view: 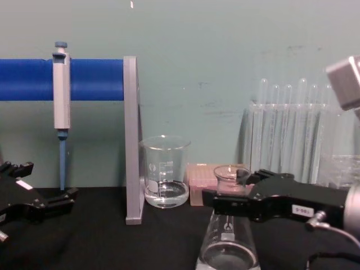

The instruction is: Grasp the erlenmeyer flask with one hand, shake it three times, then place it back.

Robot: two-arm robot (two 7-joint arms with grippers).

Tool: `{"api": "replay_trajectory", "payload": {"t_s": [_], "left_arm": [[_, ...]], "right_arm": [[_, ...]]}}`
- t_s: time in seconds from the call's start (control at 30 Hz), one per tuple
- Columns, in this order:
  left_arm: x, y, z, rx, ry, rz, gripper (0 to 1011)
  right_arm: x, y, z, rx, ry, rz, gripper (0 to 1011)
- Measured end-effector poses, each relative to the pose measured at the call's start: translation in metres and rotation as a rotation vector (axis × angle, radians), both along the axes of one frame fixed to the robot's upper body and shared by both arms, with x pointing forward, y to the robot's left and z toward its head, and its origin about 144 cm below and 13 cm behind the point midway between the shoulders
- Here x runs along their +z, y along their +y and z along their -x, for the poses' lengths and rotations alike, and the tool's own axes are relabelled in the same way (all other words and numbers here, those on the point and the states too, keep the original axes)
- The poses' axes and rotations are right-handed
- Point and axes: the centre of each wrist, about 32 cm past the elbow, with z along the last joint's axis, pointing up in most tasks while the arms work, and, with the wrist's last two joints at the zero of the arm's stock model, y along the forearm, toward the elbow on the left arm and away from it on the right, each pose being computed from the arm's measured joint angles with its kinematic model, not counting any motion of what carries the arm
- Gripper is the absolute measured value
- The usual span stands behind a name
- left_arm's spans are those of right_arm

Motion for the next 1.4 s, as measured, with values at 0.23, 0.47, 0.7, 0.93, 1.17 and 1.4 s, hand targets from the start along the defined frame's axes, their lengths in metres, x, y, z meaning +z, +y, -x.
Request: {"api": "replay_trajectory", "payload": {"t_s": [0.23, 0.47, 0.7, 0.93, 1.17, 1.4], "left_arm": [[0.000, 0.000, 0.000, 0.000, 0.000, 0.000, 1001], [0.000, 0.000, 0.000, 0.000, 0.000, 0.000, 1001], [0.000, 0.000, 0.000, 0.000, 0.000, 0.000, 1001], [0.000, 0.000, 0.000, 0.000, 0.000, 0.000, 1001], [0.000, 0.000, 0.000, 0.000, 0.000, 0.000, 1001], [0.000, 0.000, 0.000, 0.000, 0.000, 0.000, 1001]], "right_arm": [[0.004, -0.012, 0.012, 0.008, -0.005, -0.006, 1000], [0.007, -0.025, 0.028, 0.006, -0.004, -0.009, 1000], [0.011, -0.041, 0.043, -0.018, 0.001, -0.015, 1000], [0.014, -0.054, 0.052, -0.052, 0.000, -0.020, 1000], [0.017, -0.062, 0.054, -0.108, -0.022, -0.032, 1000], [0.017, -0.059, 0.048, -0.188, -0.061, -0.049, 1000]]}}
